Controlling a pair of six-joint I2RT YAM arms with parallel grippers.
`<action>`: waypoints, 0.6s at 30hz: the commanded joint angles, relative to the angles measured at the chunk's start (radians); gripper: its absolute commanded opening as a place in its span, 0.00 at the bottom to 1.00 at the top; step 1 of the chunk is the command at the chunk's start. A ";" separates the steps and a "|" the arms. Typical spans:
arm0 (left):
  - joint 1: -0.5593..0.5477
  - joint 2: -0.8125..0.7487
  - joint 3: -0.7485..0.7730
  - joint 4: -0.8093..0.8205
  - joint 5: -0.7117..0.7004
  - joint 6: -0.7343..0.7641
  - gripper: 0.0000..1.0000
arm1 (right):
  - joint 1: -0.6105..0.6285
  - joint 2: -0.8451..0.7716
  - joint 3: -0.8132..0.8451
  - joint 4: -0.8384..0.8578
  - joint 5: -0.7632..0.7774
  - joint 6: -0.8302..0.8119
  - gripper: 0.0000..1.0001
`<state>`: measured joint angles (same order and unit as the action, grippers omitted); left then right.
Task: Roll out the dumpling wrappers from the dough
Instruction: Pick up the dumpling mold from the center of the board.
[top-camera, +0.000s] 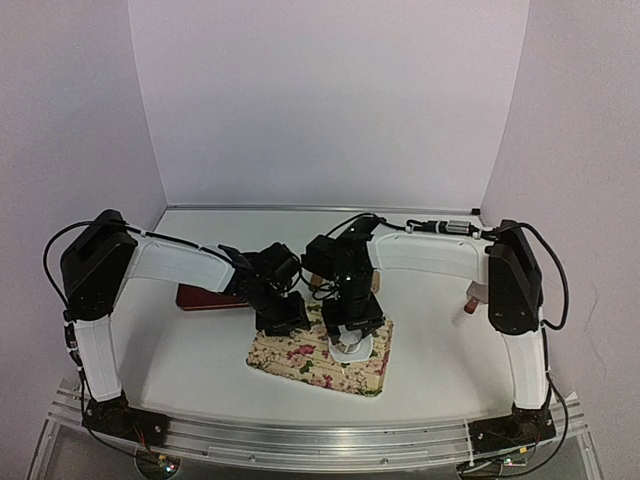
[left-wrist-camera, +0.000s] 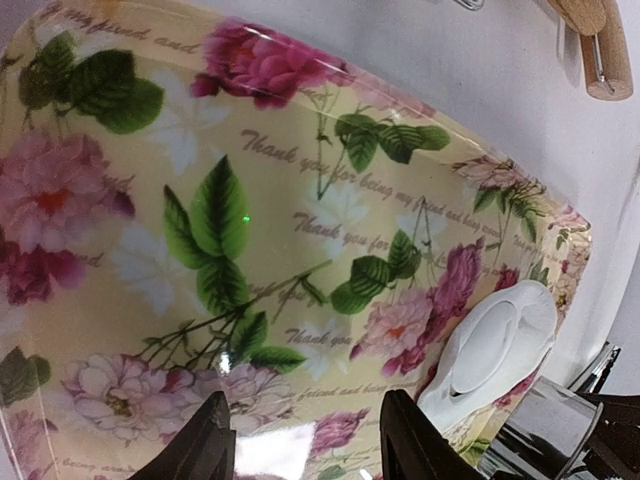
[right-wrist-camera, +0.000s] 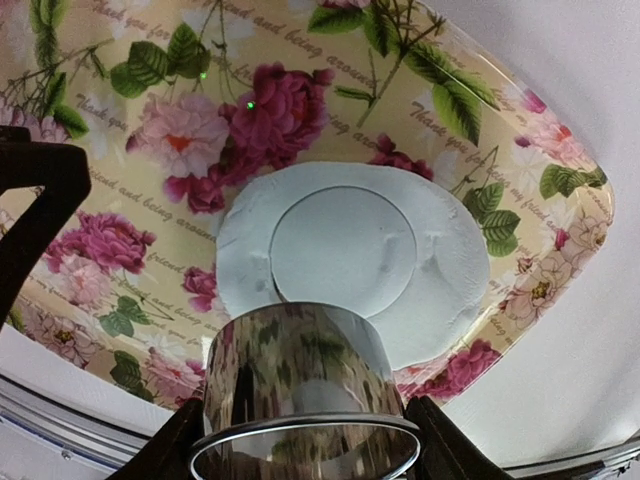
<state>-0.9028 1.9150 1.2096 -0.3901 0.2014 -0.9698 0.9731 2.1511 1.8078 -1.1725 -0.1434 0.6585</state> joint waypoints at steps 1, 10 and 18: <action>-0.002 -0.099 -0.010 0.009 -0.043 -0.014 0.49 | 0.004 0.046 0.031 -0.063 0.046 0.030 0.16; 0.002 -0.137 -0.030 -0.005 -0.080 -0.020 0.49 | 0.003 0.102 0.086 -0.092 0.075 0.026 0.16; 0.009 -0.149 -0.027 -0.010 -0.094 -0.017 0.49 | -0.019 0.110 0.121 -0.098 0.081 0.018 0.16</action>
<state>-0.9015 1.8133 1.1831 -0.3934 0.1337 -0.9779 0.9663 2.2532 1.8796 -1.2353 -0.0936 0.6777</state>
